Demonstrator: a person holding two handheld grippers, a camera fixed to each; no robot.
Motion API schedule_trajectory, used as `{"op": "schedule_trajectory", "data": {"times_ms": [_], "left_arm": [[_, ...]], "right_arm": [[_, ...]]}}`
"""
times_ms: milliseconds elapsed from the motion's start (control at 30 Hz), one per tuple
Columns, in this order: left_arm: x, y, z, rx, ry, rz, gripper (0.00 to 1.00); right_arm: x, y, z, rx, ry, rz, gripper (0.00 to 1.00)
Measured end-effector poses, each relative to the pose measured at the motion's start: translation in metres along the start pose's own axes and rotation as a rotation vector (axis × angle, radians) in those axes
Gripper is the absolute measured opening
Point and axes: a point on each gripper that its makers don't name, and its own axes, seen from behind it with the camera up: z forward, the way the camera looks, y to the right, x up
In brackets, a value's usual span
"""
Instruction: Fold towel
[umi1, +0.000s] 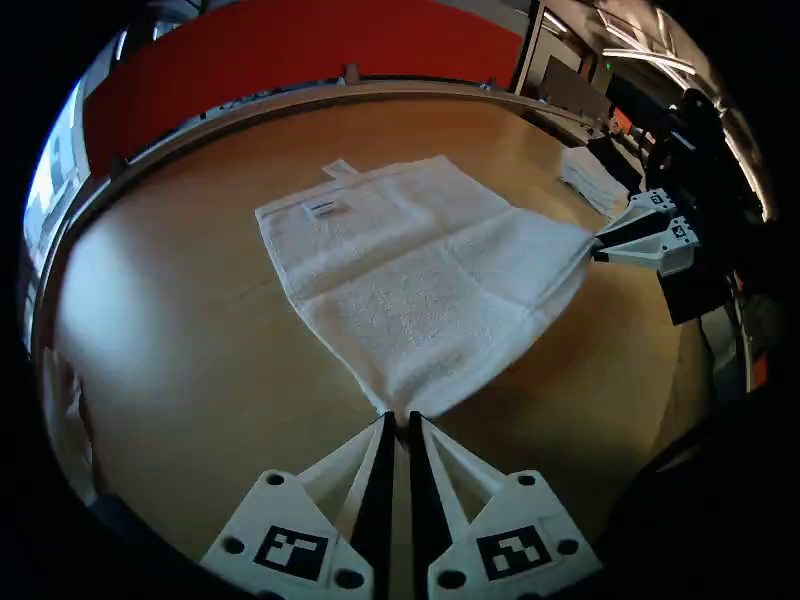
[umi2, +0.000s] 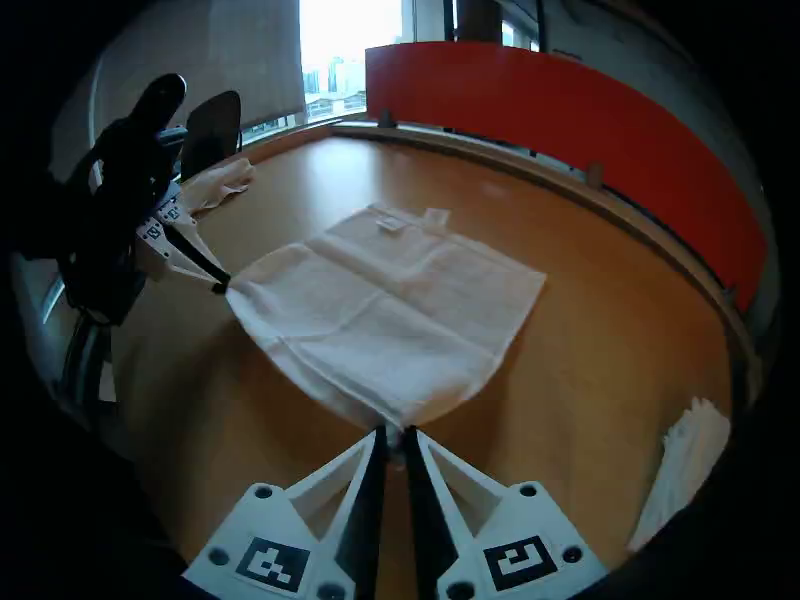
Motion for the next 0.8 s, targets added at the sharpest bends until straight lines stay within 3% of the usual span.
{"op": "schedule_trajectory", "data": {"times_ms": [167, 500, 800], "left_arm": [[0.006, 0.004, -0.017, -0.01, 0.01, -0.038, 0.09], [0.019, 0.011, -0.052, -0.017, 0.027, -0.05, 0.09], [0.027, 0.022, -0.079, -0.042, 0.039, -0.098, 0.09]], "right_arm": [[0.01, -0.003, -0.012, 0.0, 0.012, -0.01, 0.14], [0.026, -0.015, -0.043, 0.011, 0.017, -0.028, 0.14], [0.035, -0.025, -0.065, 0.014, 0.02, -0.025, 0.14]]}}
